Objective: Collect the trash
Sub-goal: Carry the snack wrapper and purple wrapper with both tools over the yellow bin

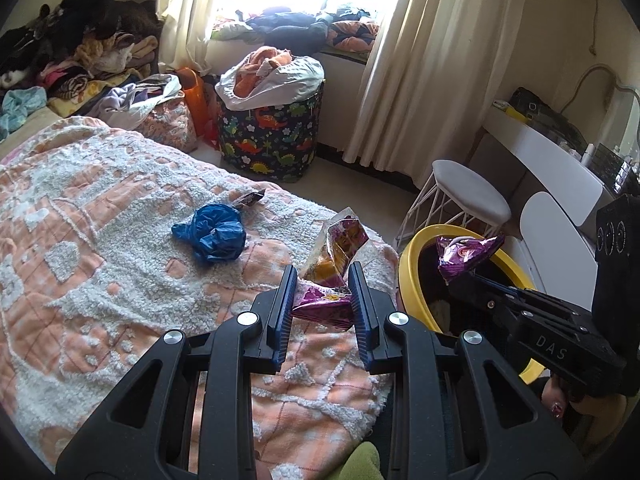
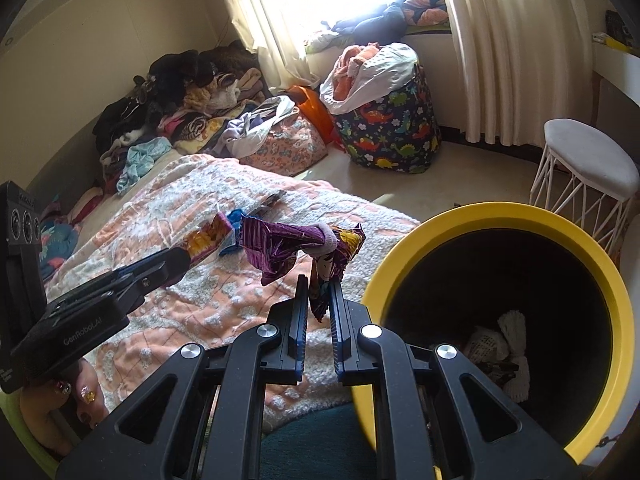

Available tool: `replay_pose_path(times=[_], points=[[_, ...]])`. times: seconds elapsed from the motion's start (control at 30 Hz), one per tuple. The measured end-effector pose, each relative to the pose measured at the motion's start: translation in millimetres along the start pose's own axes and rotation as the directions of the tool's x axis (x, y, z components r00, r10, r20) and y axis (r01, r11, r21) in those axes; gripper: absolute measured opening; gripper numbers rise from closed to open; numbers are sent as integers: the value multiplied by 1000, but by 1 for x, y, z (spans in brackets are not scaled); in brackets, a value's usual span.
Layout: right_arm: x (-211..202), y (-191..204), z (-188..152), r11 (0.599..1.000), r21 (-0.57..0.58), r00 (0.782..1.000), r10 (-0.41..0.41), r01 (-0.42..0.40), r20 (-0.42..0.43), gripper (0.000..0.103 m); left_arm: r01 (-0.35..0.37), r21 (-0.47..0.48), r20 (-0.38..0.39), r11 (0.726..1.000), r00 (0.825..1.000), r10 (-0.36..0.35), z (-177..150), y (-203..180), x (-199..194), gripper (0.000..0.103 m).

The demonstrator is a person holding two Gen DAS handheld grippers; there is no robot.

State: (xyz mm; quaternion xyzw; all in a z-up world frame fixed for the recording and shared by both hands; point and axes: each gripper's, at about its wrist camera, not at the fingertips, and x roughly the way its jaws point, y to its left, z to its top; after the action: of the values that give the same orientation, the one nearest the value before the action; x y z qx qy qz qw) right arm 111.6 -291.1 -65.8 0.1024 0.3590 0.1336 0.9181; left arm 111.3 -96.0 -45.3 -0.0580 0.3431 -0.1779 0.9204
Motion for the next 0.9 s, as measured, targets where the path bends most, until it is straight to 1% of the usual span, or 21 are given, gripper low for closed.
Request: replay_pose_path(times=[0.9], points=[[-29,-65,11,985,159,994,-74,60,83,10,82,108,-7,991,997,-81,-4,-47,6,20]])
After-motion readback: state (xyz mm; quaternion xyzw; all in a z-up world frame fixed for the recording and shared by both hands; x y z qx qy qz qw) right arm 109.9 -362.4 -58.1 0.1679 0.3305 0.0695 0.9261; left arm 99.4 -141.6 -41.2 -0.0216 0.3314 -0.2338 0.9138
